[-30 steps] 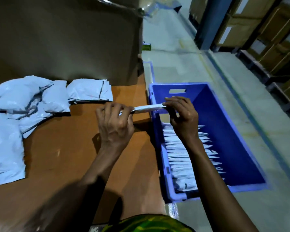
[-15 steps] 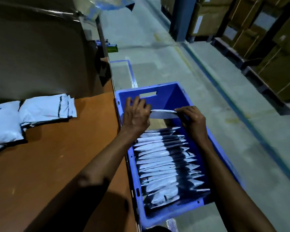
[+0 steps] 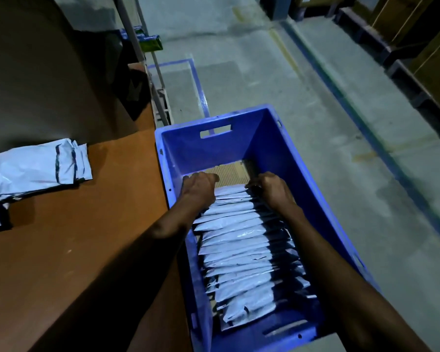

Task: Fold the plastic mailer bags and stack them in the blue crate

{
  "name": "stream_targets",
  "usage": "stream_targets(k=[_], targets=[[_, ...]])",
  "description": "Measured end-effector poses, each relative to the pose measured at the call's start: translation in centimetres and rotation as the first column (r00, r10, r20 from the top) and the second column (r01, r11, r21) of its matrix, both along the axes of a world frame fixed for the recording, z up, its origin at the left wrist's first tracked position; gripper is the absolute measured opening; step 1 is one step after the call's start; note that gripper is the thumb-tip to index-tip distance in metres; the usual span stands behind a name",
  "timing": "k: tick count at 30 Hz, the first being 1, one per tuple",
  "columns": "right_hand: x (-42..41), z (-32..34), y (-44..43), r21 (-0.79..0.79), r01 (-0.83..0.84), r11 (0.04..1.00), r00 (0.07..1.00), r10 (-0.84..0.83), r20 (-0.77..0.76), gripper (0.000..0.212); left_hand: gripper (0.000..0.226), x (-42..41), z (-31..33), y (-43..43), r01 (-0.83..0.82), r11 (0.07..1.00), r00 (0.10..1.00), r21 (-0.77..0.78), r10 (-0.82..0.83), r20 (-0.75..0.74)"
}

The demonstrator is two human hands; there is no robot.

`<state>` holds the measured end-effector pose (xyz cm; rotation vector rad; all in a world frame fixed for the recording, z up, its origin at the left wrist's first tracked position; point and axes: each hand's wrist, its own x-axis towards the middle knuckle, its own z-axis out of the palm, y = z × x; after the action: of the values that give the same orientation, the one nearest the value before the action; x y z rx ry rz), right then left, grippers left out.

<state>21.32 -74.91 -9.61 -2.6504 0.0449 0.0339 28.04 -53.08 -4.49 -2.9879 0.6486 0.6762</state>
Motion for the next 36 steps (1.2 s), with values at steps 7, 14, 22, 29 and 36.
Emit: stream_targets(k=[7,14,22,29,36], targets=[[-0.2,-0.7,0.3,-0.16,-0.137,0.978,0.99,0.137,-0.014,0.062,0.072,1.1,-3.0,-1.0,0.012,0.999,0.9,0.035,0.004,-0.435],[0.1,-0.9,1.9,-0.173,-0.193,0.966,0.927,0.121,-0.355,0.082,0.066,0.4,-3.3,-1.0,-0.084,0.986,0.848,0.143,0.146,-0.51],[0.5,0.1,1.7,-0.215,-0.219,0.952,0.925,0.132,-0.357,0.064,0.067,0.0,-3.3,-0.7,-0.151,0.985,0.832,0.078,0.17,-0.528],[-0.3,-0.8,1.1,-0.178,-0.224,0.958,0.932,0.158,-0.325,0.058,0.07,-0.6,-2.0,-1.2,-0.186,0.977,0.798,0.102,0.211,-0.565],[-1.5,0.0,1.6,-0.267,-0.236,0.935,0.928,0.135,-0.348,0.061,0.078,0.0,-5.2,-2.2,-0.217,0.975,0.754,0.051,0.2,-0.626]])
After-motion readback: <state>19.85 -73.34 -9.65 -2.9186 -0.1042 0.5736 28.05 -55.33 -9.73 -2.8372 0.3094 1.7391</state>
